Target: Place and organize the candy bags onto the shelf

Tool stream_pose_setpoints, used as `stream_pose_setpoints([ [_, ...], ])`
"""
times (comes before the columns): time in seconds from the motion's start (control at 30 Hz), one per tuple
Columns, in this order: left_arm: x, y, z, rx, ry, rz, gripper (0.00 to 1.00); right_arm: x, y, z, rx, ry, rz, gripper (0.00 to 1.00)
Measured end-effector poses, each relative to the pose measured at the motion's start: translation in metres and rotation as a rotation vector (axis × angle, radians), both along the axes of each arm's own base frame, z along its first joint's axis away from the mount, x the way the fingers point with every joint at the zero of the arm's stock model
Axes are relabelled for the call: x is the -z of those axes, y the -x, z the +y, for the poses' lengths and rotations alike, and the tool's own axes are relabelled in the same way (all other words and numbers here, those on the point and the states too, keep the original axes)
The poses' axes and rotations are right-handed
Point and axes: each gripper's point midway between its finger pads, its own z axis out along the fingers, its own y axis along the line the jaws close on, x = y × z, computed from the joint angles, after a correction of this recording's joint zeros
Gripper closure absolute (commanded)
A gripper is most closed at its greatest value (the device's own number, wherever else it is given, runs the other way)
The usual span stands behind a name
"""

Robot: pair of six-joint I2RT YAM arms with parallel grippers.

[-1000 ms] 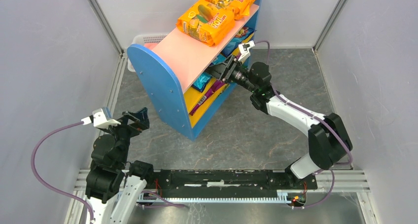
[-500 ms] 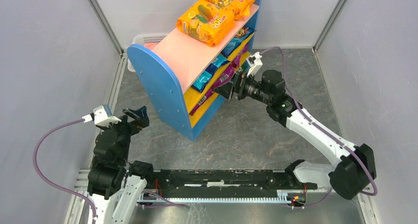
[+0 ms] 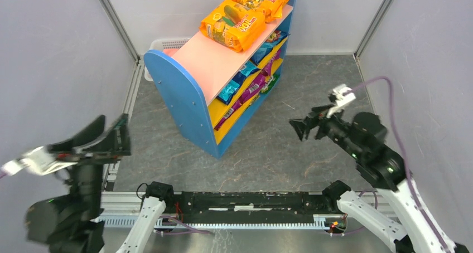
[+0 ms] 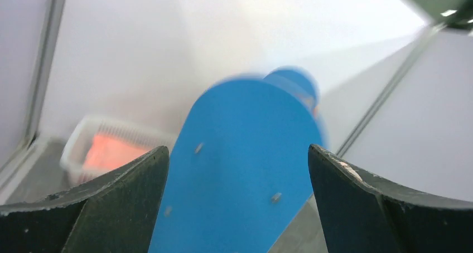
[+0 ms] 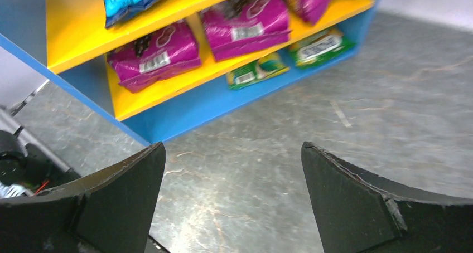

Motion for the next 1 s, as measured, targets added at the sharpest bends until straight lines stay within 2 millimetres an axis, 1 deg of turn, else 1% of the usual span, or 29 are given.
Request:
stream_pose_setpoints([
  [0.07, -0.051, 0.02, -0.003, 0.031, -0.015, -0.115, 0.0, -0.024, 0.013, -0.021, 0.044, 0.024, -0.056, 0.02],
  [0.1, -0.074, 0.028, -0.006, 0.05, -0.027, -0.167, 0.0, -0.041, 0.02, -0.032, 0.063, 0.027, -0.09, 0.02],
  [0.13, -0.093, 0.035, -0.009, 0.072, -0.043, -0.212, 0.0, -0.061, 0.028, -0.042, 0.082, 0.023, -0.131, 0.02],
  [0.2, -0.12, 0.042, -0.018, 0.117, -0.07, -0.274, 0.0, -0.11, 0.048, -0.063, 0.116, -0.009, -0.233, 0.02],
  [0.27, -0.135, 0.044, -0.025, 0.152, -0.092, -0.305, 0.0, -0.161, 0.071, -0.084, 0.145, -0.061, -0.348, 0.02],
  [0.33, -0.144, 0.044, -0.031, 0.189, -0.11, -0.322, 0.0, -0.206, 0.098, -0.106, 0.171, -0.117, -0.461, 0.02],
  [0.37, -0.147, 0.044, -0.034, 0.202, -0.116, -0.327, 0.0, -0.221, 0.11, -0.115, 0.181, -0.138, -0.505, 0.02],
  [0.43, -0.153, 0.046, -0.038, 0.227, -0.129, -0.34, 0.0, -0.243, 0.129, -0.13, 0.198, -0.174, -0.577, 0.02],
  [0.47, -0.155, 0.047, -0.039, 0.235, -0.134, -0.346, 0.0, -0.249, 0.137, -0.137, 0.209, -0.185, -0.605, 0.02],
  [0.53, -0.158, 0.051, -0.041, 0.247, -0.14, -0.358, 0.0, -0.25, 0.146, -0.145, 0.219, -0.191, -0.633, 0.02],
  [0.63, -0.161, 0.057, -0.042, 0.259, -0.144, -0.374, 0.0, -0.247, 0.15, -0.15, 0.229, -0.174, -0.653, 0.02],
  [0.8, -0.163, 0.06, -0.041, 0.259, -0.145, -0.387, 0.0, -0.243, 0.141, -0.149, 0.244, -0.141, -0.657, 0.02],
  [1.0, -0.164, 0.06, -0.041, 0.259, -0.145, -0.391, 0.0, -0.23, 0.129, -0.144, 0.252, -0.105, -0.639, 0.02],
])
